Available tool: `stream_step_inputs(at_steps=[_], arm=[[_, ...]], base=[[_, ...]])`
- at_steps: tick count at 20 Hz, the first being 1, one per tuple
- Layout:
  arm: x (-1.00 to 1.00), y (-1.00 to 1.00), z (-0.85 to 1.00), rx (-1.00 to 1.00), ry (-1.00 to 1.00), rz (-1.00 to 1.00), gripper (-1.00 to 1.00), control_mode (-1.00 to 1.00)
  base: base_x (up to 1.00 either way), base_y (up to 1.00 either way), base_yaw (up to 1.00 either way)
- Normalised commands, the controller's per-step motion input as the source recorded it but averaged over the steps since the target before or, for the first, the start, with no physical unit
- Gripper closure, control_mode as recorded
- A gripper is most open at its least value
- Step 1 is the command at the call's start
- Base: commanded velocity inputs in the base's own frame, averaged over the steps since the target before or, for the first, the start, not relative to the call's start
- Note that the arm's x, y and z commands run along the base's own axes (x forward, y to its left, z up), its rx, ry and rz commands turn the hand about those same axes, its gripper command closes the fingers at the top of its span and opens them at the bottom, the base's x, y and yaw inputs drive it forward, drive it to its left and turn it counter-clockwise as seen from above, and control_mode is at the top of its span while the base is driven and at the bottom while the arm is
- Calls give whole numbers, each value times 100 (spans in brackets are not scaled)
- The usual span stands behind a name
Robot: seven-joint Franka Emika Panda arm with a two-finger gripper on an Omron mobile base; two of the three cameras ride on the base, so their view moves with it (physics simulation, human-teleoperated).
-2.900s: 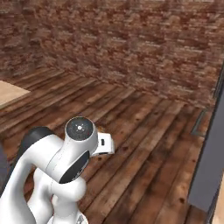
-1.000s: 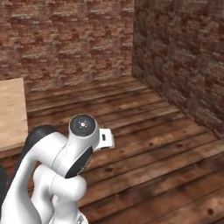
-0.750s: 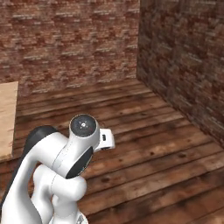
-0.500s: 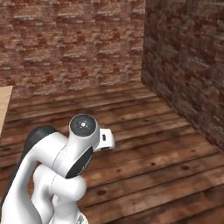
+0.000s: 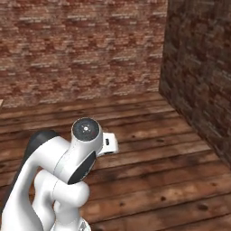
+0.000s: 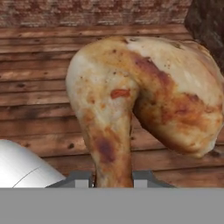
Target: Take the chicken drumsticks from the pan and place one on each plate on the dining counter.
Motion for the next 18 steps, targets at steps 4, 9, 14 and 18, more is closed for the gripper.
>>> stream_step_inputs(at_steps=[4,9,14,18], arm=[[0,0,0,0,0,0,100,100],[0,0,0,0,0,0,100,100],[0,0,0,0,0,0,100,100],[0,0,0,0,0,0,100,100]], base=[[100,-11,29],[99,-3,43],[98,0,46],[100,-2,43]])
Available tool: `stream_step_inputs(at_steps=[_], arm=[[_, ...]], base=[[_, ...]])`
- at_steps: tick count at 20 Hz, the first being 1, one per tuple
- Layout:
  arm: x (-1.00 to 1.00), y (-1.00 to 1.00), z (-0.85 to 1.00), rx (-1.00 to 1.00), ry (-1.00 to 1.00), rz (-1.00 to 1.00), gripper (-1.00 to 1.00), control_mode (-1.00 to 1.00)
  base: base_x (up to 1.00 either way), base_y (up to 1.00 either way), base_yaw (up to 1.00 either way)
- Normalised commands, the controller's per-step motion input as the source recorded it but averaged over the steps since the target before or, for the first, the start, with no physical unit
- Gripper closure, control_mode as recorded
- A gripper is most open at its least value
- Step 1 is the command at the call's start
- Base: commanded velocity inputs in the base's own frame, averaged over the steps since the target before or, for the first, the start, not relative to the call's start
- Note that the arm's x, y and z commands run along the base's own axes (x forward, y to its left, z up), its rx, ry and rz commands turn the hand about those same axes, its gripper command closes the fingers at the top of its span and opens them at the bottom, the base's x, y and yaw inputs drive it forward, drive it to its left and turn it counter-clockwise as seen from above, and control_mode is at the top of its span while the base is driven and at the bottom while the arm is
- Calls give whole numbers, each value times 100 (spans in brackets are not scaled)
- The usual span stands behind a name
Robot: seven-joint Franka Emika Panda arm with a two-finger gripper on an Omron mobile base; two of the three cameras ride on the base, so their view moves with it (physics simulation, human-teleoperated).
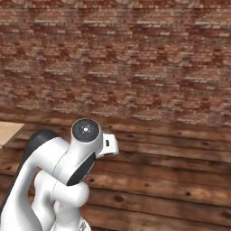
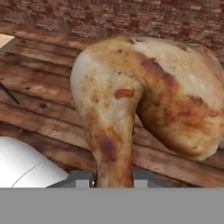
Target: Take the chicken drumsticks from the pan and place one on each plate on the dining counter.
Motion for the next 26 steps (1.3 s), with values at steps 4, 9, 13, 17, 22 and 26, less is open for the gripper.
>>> stream_step_inputs(at_steps=[4,9,13,17,22,26], arm=[[0,0,0,0,0,0,100,100],[0,0,0,0,0,0,100,100],[0,0,0,0,0,0,100,100],[0,0,0,0,0,0,100,100],[0,0,0,0,0,0,100,100],[0,0,0,0,0,0,100,100]], base=[[100,-10,36],[100,-15,33],[100,-13,36],[100,-13,36],[100,-15,37],[98,-14,45]])
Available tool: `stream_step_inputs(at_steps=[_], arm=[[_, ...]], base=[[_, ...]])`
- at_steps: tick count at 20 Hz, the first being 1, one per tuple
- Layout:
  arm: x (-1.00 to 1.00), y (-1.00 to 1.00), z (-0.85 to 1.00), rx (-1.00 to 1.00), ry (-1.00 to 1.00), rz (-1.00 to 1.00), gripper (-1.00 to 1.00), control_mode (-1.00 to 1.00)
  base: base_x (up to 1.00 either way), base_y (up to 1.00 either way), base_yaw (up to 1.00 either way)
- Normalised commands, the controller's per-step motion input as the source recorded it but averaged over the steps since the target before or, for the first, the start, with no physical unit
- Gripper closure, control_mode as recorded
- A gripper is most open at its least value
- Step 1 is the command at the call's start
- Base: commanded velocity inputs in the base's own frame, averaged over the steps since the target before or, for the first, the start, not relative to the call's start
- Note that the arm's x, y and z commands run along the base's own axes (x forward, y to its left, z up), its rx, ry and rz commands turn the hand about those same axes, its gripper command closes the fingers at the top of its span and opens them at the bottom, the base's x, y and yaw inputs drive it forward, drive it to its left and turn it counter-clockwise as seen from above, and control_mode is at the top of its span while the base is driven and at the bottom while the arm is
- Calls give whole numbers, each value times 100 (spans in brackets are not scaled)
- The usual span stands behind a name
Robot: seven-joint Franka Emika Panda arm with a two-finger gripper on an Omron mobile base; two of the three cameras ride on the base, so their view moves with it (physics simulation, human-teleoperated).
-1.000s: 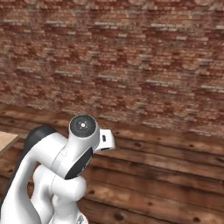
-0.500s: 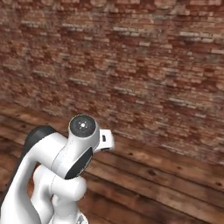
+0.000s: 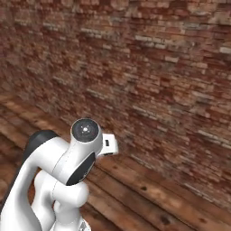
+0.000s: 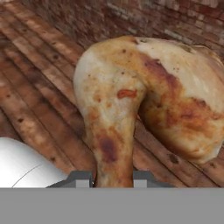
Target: Take the chicken drumsticks from the pan and place one on each plate on the dining counter.
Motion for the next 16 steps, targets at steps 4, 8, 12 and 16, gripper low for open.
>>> stream_step_inputs(at_steps=[4,8,12,16], arm=[[0,0,0,0,0,0,100,100],[0,0,0,0,0,0,100,100],[0,0,0,0,0,0,100,100],[0,0,0,0,0,0,100,100]], base=[[84,-7,65],[72,-5,77],[70,-6,78],[81,-6,70]])
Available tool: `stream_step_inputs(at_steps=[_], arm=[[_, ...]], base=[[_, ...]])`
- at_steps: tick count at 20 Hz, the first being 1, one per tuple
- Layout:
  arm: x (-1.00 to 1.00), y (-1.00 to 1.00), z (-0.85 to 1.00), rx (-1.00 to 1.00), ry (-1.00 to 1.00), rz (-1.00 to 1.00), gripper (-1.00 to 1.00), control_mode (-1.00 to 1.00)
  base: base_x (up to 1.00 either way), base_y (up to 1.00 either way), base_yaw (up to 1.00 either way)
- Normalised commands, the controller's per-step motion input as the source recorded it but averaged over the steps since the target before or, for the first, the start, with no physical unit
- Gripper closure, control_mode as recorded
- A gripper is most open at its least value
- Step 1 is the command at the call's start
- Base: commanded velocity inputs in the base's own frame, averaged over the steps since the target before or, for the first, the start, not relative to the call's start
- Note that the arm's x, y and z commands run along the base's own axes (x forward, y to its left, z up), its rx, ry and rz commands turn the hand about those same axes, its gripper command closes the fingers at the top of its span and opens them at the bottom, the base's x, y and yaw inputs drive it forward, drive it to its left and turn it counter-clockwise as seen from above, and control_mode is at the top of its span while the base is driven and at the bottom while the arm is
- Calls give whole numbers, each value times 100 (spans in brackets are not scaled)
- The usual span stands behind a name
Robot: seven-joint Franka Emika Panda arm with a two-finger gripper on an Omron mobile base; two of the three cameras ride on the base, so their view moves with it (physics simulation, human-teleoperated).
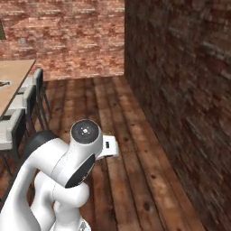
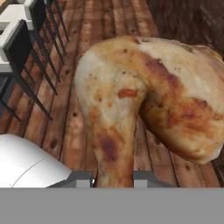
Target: Take the chicken drumsticks from the pan and place one on each plate on the dining counter.
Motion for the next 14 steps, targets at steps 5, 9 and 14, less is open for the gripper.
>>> stream_step_inputs(at_steps=[5,9,14], arm=[[0,0,0,0,0,0,100,100],[0,0,0,0,0,0,100,100],[0,0,0,0,0,0,100,100]], base=[[99,-11,47],[100,-10,43],[91,-5,65]])
